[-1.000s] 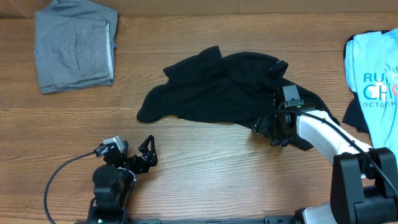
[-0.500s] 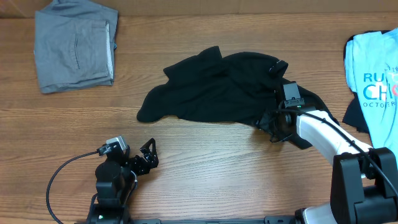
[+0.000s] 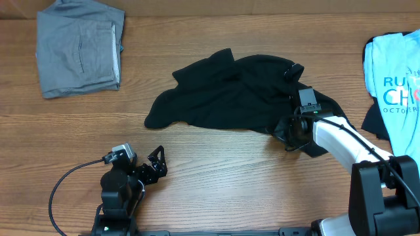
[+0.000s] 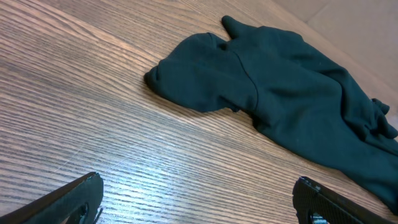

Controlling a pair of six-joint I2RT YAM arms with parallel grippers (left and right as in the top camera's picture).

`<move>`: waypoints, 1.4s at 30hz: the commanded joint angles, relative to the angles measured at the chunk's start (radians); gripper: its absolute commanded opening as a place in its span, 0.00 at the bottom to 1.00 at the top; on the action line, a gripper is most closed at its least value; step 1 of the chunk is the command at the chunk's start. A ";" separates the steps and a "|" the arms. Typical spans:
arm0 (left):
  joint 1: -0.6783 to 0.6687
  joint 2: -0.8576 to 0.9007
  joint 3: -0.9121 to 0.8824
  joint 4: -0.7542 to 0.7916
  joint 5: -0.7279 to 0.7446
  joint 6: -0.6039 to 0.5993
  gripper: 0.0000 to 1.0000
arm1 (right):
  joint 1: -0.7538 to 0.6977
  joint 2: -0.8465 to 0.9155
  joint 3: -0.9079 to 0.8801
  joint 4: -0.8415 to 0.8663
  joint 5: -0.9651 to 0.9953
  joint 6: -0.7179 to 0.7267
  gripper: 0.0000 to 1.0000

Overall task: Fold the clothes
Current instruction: 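Grasp the left edge of the black shirt with the left gripper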

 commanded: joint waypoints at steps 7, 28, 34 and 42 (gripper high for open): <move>0.005 0.002 0.000 0.237 0.218 -0.066 1.00 | 0.005 -0.003 -0.004 -0.010 -0.048 0.127 0.04; 0.005 0.740 0.735 -0.335 0.099 0.191 1.00 | 0.005 -0.003 -0.016 0.085 0.017 0.127 0.04; 0.006 1.021 0.838 -0.333 0.142 0.192 1.00 | 0.005 -0.003 -0.018 0.088 0.018 0.126 0.04; 0.036 1.170 0.930 -0.355 0.048 0.188 1.00 | 0.005 -0.003 -0.031 0.113 0.021 0.126 0.04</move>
